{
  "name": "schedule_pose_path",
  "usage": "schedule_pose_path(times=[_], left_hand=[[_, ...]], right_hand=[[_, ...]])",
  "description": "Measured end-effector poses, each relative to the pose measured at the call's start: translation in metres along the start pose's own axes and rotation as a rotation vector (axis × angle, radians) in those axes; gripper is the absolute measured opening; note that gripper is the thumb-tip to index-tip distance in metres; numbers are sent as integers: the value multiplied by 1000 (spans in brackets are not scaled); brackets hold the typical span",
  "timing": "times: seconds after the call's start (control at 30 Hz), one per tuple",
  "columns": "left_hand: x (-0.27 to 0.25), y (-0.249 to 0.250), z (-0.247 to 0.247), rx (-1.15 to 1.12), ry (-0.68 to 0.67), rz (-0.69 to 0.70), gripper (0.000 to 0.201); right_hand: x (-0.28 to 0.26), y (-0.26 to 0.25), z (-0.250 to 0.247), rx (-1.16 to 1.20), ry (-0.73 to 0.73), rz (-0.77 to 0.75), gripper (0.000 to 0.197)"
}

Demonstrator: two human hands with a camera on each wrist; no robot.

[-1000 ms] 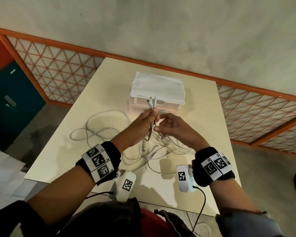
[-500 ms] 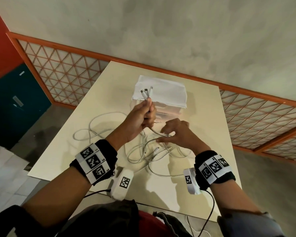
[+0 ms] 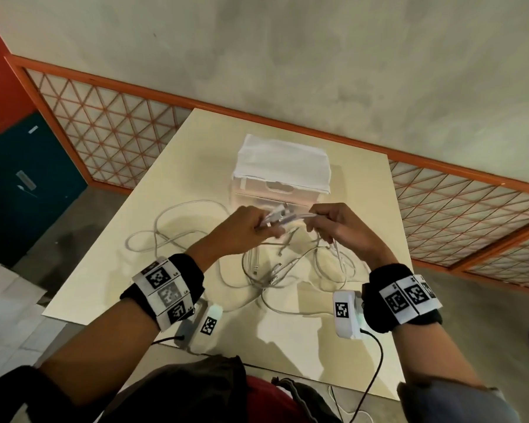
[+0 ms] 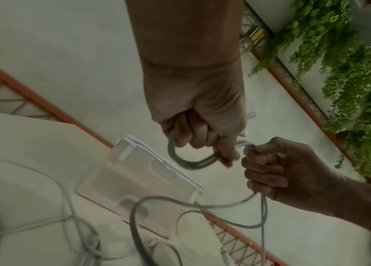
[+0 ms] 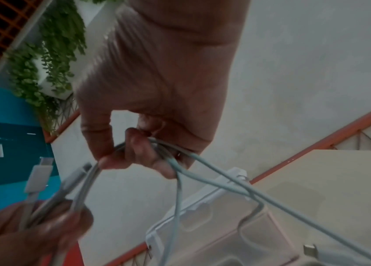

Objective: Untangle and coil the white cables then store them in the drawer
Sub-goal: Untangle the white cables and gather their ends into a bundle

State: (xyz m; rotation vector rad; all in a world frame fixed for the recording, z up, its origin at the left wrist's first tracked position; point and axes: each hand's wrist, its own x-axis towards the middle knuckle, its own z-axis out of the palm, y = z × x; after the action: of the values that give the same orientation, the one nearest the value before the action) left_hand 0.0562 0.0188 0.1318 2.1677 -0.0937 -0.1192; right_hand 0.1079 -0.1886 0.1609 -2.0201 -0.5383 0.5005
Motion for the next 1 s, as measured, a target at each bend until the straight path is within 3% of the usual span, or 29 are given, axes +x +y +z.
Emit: schedule_pose_path(times=[0.17, 0.23, 0.33, 0.43, 0.53, 0.57, 0.63, 0.7, 0.83, 1.0], left_hand=[[8, -2, -18, -181, 344, 113, 30], [11, -5, -28, -300, 468, 113, 20], [17, -17, -40, -236, 559, 49, 20], [21, -37, -36, 52, 461, -109, 47], [20, -54, -25, 173, 344, -340, 38], [20, -57, -22, 183, 295, -357, 46], [20, -53, -17, 131, 230, -281, 57], [17, -39, -9, -33, 175, -145, 54], [16, -12, 13, -301, -63, 22, 52], [17, 3, 33, -298, -178, 26, 16]], right_hand=[[-3, 17, 1, 2, 15, 104, 58], [-6, 32, 0, -68, 42, 158, 70], [-9, 55, -4, -114, 107, 203, 69], [-3, 63, -7, -180, 229, 241, 58], [1, 61, -13, -381, 290, 202, 50], [3, 62, -15, -441, 295, 193, 48], [6, 61, -17, -501, 294, 197, 47], [9, 57, -15, -520, 247, 190, 47], [13, 30, -2, -470, 22, 70, 42], [16, 1, 0, -296, 10, -76, 43]])
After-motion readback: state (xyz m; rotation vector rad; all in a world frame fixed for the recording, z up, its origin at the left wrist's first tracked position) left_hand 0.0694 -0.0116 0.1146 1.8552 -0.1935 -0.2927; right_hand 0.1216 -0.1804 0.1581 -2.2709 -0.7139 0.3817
